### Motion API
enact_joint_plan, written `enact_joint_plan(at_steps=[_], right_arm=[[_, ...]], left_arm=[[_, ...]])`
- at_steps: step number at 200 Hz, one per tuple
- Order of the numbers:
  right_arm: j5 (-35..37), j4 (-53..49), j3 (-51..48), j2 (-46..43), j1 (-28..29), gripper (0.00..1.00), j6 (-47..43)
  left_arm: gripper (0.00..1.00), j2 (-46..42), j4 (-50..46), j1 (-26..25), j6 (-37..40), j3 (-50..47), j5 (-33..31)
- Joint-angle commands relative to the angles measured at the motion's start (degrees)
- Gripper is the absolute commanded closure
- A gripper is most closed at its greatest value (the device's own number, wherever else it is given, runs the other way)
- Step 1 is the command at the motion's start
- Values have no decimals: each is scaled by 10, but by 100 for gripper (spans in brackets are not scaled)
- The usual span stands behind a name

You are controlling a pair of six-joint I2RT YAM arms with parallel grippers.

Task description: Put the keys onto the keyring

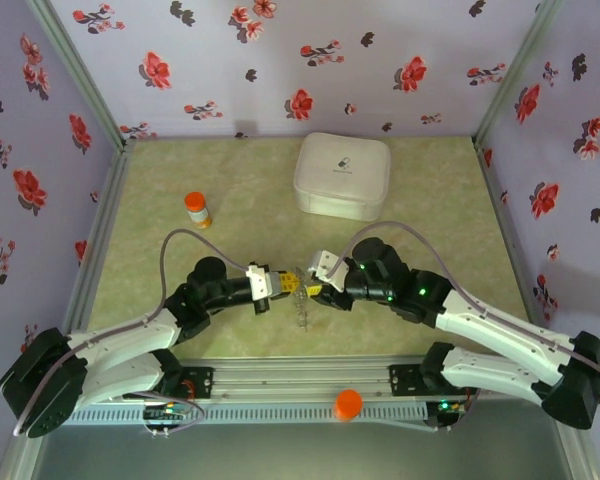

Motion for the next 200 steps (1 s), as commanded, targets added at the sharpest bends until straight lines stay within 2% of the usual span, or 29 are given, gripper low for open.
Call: enact_joint_plan(at_steps=[1,54,69,110,157,200], right_arm=[[-9,16,2,4,-3,68,13],[-2,5,12,21,-3,70,14],[-2,1,15,26,-3,73,13],[-2,-1,15,22,-3,90,13],[6,-11,16,31,-3,98,13],[15,-36,32,66,-3,100,11]], left_arm=[[100,-5,47,-2,-7,-2,11],[100,-6,51,-2,-6,-3,21],[100,-7,52,-2,-5,-3,23],[100,-8,51,-2,-5,-3,23],[100,-11,44,-2,-1,2,29],[100,-13,49,-2,-8,10,56]])
